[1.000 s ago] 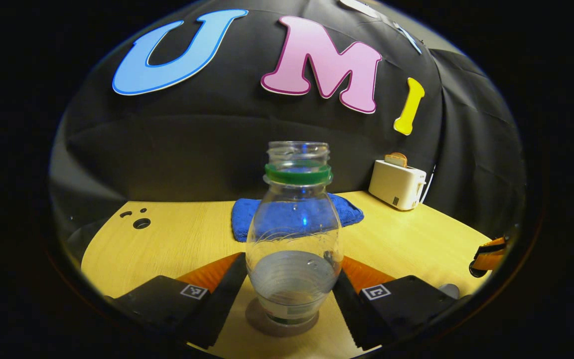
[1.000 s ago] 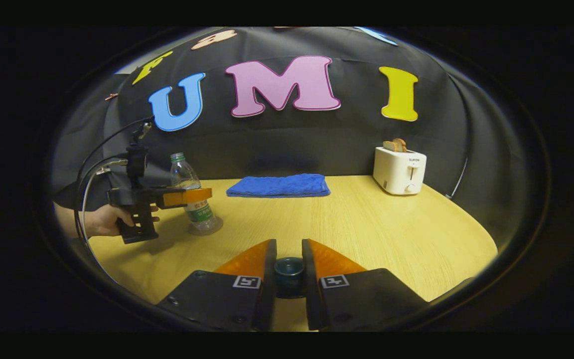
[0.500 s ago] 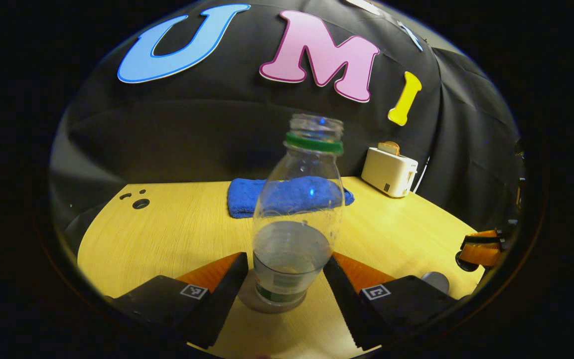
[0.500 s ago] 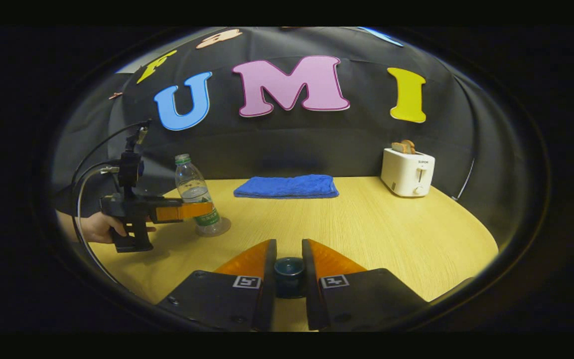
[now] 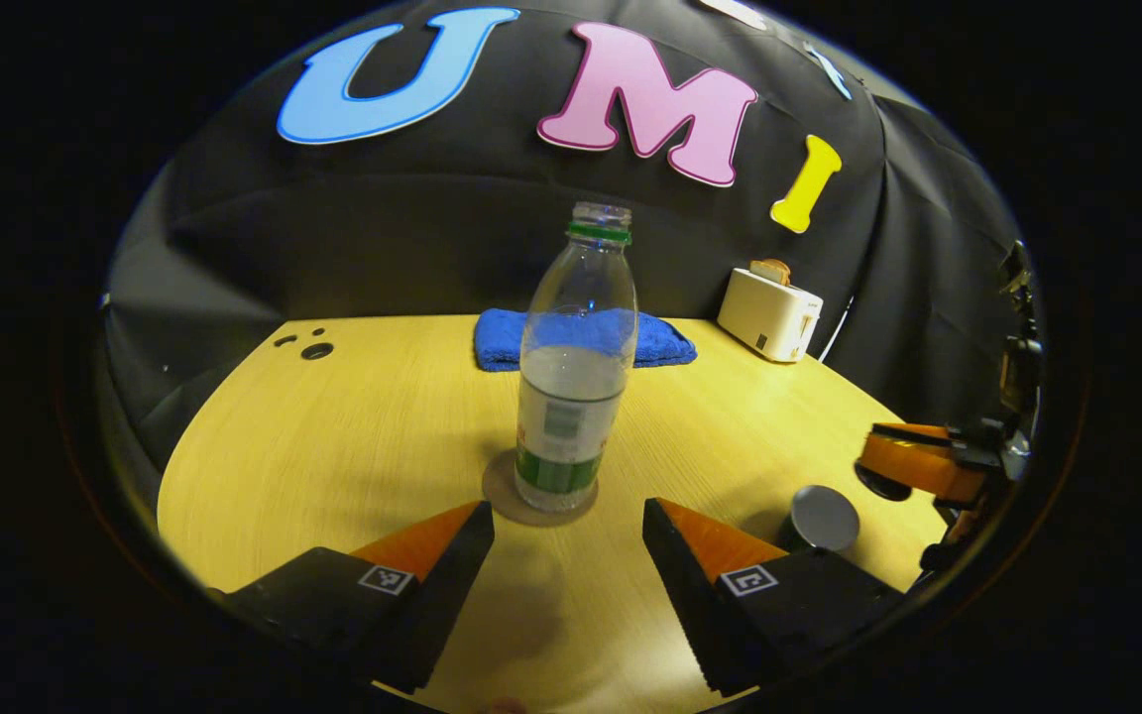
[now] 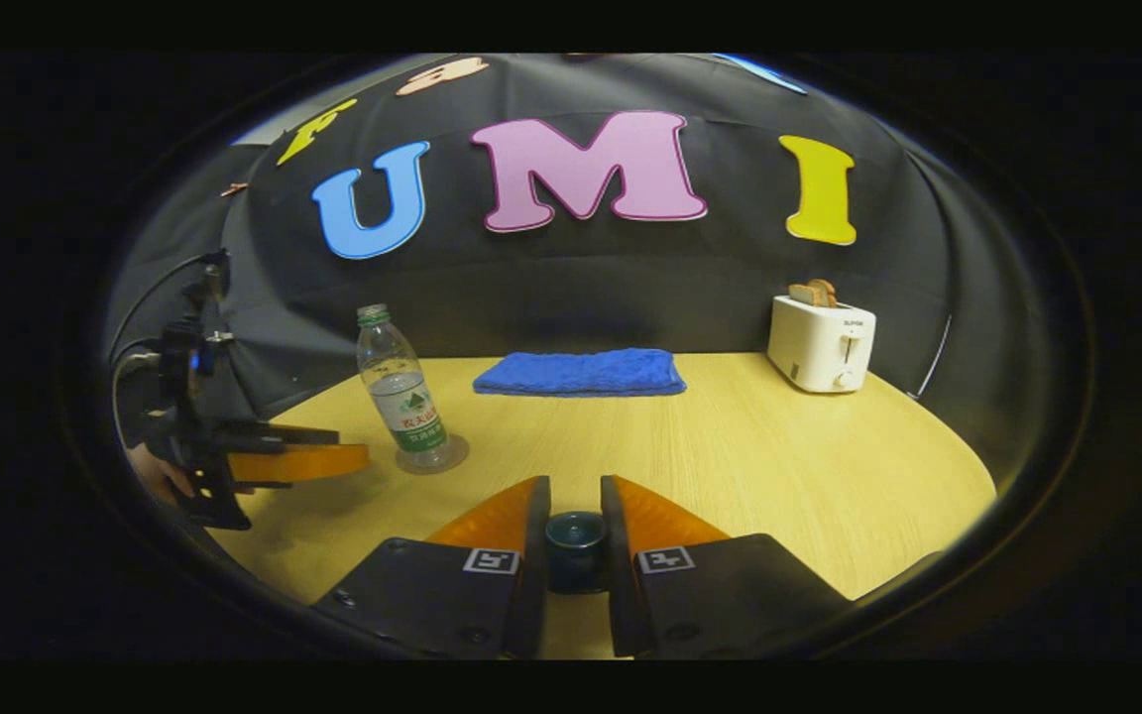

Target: Open the teacup lid with one hand, grasp the water bottle and pour water into the teacup with the other hand; after pouring, place the water bottle on the coaster and then close the teacup lid.

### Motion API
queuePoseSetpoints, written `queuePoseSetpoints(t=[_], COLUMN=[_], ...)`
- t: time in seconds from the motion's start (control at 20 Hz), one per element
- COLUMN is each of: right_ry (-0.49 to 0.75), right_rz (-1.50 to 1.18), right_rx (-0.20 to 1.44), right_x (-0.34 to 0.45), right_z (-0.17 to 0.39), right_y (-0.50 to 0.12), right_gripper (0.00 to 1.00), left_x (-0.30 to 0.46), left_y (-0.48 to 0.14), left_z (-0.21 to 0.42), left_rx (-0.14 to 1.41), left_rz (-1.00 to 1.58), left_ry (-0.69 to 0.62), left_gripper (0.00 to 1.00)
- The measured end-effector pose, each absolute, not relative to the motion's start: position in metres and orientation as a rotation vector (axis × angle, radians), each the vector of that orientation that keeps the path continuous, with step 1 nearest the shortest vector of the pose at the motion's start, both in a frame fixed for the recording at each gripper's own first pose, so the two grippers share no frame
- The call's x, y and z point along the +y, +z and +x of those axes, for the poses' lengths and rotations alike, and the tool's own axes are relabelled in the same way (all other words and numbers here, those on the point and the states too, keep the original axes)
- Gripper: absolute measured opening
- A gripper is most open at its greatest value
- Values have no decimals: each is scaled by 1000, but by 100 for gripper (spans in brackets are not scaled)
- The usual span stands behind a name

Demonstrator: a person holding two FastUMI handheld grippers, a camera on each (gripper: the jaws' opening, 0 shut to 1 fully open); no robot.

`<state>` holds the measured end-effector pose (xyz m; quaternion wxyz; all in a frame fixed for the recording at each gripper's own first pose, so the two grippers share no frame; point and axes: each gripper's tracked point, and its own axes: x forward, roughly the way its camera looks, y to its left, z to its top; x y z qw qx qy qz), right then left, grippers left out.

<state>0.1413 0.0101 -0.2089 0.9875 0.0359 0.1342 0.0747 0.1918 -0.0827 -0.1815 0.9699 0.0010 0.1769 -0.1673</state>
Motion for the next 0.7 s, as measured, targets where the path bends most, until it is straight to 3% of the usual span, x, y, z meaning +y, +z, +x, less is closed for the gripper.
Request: queuePoseSetpoints(t=[0.35, 0.6, 0.7], right_ry=[204, 211, 192], right_rz=[71, 42, 60], right_rx=[234, 244, 274], right_x=[37, 41, 35], right_z=[148, 153, 152], right_y=[-225, -241, -251], right_gripper=[29, 29, 24], left_x=[-62, -49, -56], left_y=[-174, -171, -173], left_z=[98, 88, 88], left_rx=[419, 434, 439], left_rz=[-149, -145, -176], left_ry=[-264, -245, -252], left_gripper=[96, 96, 96])
